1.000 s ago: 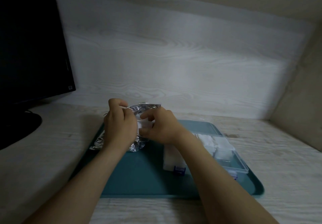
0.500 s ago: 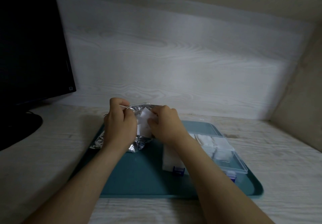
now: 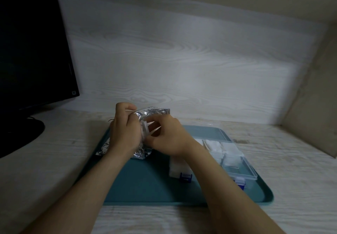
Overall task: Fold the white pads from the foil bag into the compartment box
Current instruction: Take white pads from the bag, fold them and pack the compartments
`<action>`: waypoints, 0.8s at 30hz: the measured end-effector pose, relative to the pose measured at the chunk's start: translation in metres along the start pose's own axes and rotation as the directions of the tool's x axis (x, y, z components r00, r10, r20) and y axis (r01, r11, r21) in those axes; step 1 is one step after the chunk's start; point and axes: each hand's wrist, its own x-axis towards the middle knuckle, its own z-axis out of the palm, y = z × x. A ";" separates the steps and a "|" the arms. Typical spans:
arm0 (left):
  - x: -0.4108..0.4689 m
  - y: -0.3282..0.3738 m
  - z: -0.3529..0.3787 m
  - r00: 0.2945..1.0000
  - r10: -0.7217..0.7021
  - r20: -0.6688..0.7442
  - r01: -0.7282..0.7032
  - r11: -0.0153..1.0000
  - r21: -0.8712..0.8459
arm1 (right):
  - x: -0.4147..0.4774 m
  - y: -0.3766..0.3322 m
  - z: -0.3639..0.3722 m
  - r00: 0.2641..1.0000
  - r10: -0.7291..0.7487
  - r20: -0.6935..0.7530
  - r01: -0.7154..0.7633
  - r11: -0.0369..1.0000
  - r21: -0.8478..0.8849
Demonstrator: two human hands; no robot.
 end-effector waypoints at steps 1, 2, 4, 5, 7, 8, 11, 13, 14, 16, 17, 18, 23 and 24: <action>0.000 0.000 0.000 1.000 0.009 0.010 -0.009 1.000 -0.003 | 0.000 0.001 0.001 1.000 0.001 0.005 -0.001 1.000 0.004; -0.001 0.000 -0.001 0.999 0.022 0.026 -0.021 1.000 -0.005 | 0.000 0.003 0.001 1.000 0.004 0.012 -0.004 1.000 0.010; -0.004 0.001 -0.001 0.996 0.060 0.065 -0.060 0.998 -0.004 | 0.001 0.006 0.002 1.000 0.013 0.023 -0.014 1.000 0.013; -0.005 0.002 -0.002 0.993 0.077 0.086 -0.077 0.997 -0.007 | 0.002 0.007 0.003 1.000 0.016 0.026 -0.016 1.000 0.004; -0.005 0.004 -0.002 0.988 0.090 0.128 -0.087 0.996 -0.025 | 0.003 0.008 0.004 1.000 0.002 0.017 -0.002 1.000 -0.019; -0.005 0.004 -0.003 0.985 0.090 0.148 -0.083 0.995 -0.051 | 0.004 0.008 0.004 1.000 -0.003 0.012 0.004 1.000 -0.022; -0.003 0.000 -0.003 0.975 0.094 0.200 -0.068 0.988 -0.135 | 0.003 0.008 0.005 1.000 -0.015 -0.004 0.015 1.000 -0.026; -0.002 -0.003 -0.002 0.970 0.095 0.223 -0.061 0.986 -0.156 | 0.003 0.008 0.008 1.000 -0.025 0.000 0.025 1.000 -0.012; -0.002 -0.002 -0.002 0.969 0.096 0.230 -0.057 0.984 -0.169 | 0.003 0.007 0.008 1.000 -0.026 0.005 0.026 1.000 -0.002; 0.000 -0.003 -0.002 0.968 0.088 0.233 -0.040 0.979 -0.202 | 0.004 0.005 0.010 1.000 -0.014 0.018 0.014 1.000 0.016; 0.000 -0.002 -0.002 0.969 0.087 0.229 -0.036 0.975 -0.217 | 0.004 0.005 0.011 1.000 -0.002 0.019 0.001 1.000 0.019; -0.001 -0.001 -0.002 0.971 0.086 0.223 -0.034 0.973 -0.226 | 0.004 0.003 0.011 1.000 0.017 0.011 -0.017 1.000 0.025; -0.001 0.003 -0.003 0.977 0.120 0.176 -0.079 0.971 -0.224 | 0.004 -0.003 0.008 0.988 0.117 -0.099 -0.109 0.991 0.081; -0.001 0.003 -0.002 0.978 0.125 0.167 -0.086 0.971 -0.224 | 0.004 -0.004 0.005 0.982 0.137 -0.129 -0.130 0.989 0.067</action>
